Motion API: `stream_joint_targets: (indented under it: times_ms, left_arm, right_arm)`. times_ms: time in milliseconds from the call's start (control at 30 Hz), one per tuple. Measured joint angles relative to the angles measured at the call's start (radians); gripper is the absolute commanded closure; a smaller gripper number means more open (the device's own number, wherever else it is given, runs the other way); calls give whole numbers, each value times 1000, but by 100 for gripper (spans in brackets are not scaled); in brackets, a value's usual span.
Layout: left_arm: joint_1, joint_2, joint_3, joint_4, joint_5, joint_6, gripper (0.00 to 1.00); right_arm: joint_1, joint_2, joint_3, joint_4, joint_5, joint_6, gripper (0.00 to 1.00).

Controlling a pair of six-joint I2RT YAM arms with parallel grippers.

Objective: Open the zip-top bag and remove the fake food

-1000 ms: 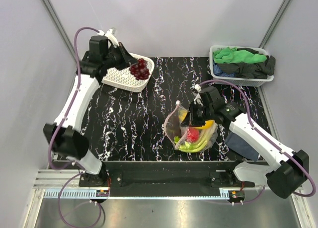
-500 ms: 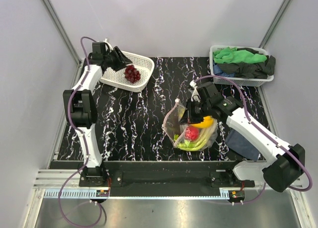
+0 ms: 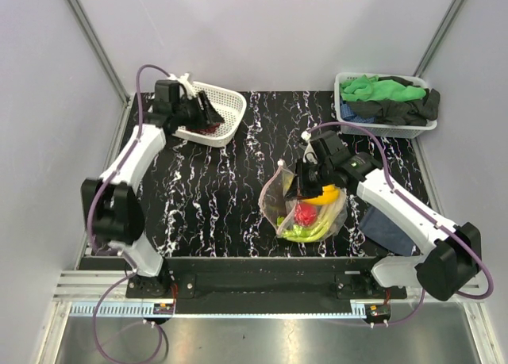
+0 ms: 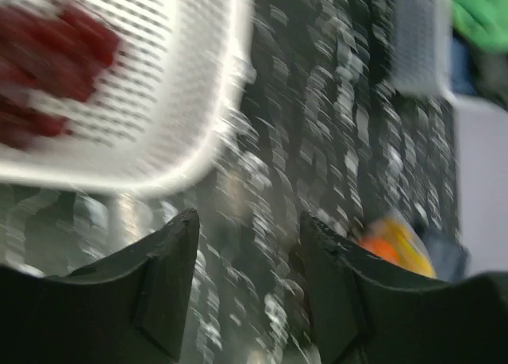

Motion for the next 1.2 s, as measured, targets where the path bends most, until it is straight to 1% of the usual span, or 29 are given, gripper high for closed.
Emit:
stream_joint_targets:
  times_ms: [67,100,200,267,333,500,633,767,1000,1200]
  left_arm:
    - [-77,-144,-107,0,11,-6,62]
    - [-118,-204,-145,0,21,-14,68]
    - [-304,-404,-298,58,56,-61,74]
    - [-396,-484,-385,103,83,-104,75]
    - [-470,-533,-463,124,89,-151,75]
    - [-596,-541,-562,149,53,-234,75]
    - [-651,-530,-595,198,32,-286,75]
    - [-660,-486,-595,245,19,-318,77]
    - [-657,-461,-562,199,5,-306,77]
    - [-652,-439,-562,193,7,-304,79]
  right_arm:
    - [0,0,0,0,-2,15,100]
    - [0,-1,0,1,-2,21,100]
    - [0,-11,-10,11,-4,19,100]
    - [0,-19,-10,12,-1,5,100]
    - [0,-29,-10,12,0,-5,100]
    - [0,-61,-10,20,-11,-6,100]
    - [0,-63,-15,58,-53,14,100]
    - [0,-58,-26,111,-100,52,100]
    - [4,16,-4,124,-104,73,100]
    - [9,47,-2,127,-87,85,100]
